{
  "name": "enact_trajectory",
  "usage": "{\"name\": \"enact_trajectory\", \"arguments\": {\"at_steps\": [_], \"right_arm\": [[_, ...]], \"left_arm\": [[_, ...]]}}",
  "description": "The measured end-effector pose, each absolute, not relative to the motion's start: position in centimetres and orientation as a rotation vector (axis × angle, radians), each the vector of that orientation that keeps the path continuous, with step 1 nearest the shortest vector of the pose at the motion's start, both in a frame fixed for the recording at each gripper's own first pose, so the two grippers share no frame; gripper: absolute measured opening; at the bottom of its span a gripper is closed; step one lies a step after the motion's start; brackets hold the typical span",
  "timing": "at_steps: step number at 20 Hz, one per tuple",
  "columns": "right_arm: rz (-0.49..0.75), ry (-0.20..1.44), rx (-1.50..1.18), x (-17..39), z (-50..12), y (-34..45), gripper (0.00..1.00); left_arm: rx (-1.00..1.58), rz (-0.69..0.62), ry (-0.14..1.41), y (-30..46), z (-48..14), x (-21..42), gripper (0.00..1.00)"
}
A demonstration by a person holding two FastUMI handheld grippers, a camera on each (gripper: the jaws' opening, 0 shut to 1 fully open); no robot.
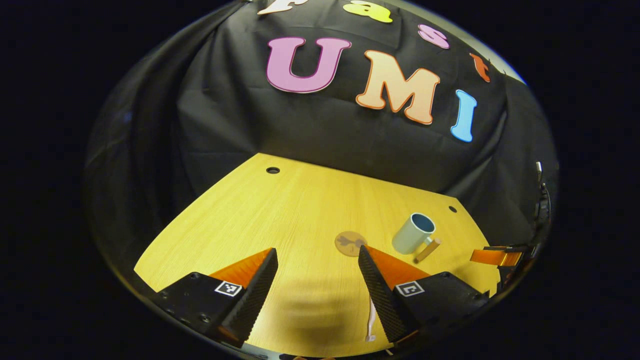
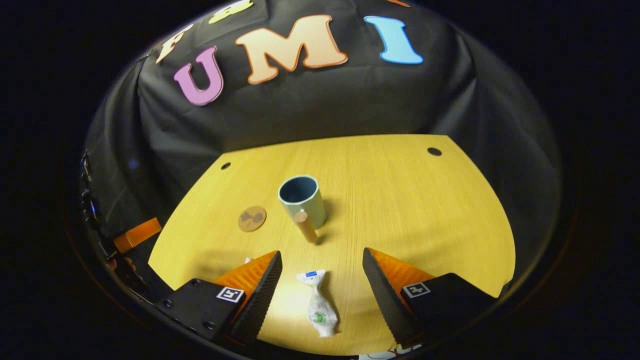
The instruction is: Put the toothbrush and toothpaste on the desktop into the cup, then pick up the cup and place it on the coaster on the desktop.
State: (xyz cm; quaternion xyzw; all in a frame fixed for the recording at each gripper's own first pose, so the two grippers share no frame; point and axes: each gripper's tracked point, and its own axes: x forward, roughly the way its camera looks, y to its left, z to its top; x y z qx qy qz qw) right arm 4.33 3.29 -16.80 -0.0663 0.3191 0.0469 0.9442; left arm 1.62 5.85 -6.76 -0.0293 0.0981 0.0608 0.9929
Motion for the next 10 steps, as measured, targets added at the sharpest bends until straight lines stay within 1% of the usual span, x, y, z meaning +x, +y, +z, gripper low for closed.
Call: {"name": "enact_trajectory", "arguments": {"at_steps": [1,2,4,7,8,10], "right_arm": [[0.094,0.705,-0.147,4.3,-18.2,3.3,0.94],[0.091,0.767,-0.153,4.2,-19.8,3.4,0.99],[0.09,0.879,-0.159,4.0,-22.3,3.5,0.99],[0.092,0.979,-0.19,4.2,-24.8,3.5,0.99],[0.092,1.007,-0.197,4.3,-25.5,3.6,0.94],[0.084,1.062,-0.202,4.4,-26.7,3.6,0.94]], "left_arm": [[-0.062,0.134,0.212,6.3,-7.4,1.5,0.95],[-0.066,0.146,0.223,6.6,-8.0,1.1,0.95],[-0.082,0.167,0.241,7.4,-9.0,0.5,0.95],[-0.112,0.196,0.27,8.1,-10.2,0.3,0.95],[-0.119,0.204,0.279,8.3,-10.6,0.3,0.95],[-0.126,0.218,0.296,8.8,-11.1,0.1,0.95]]}}
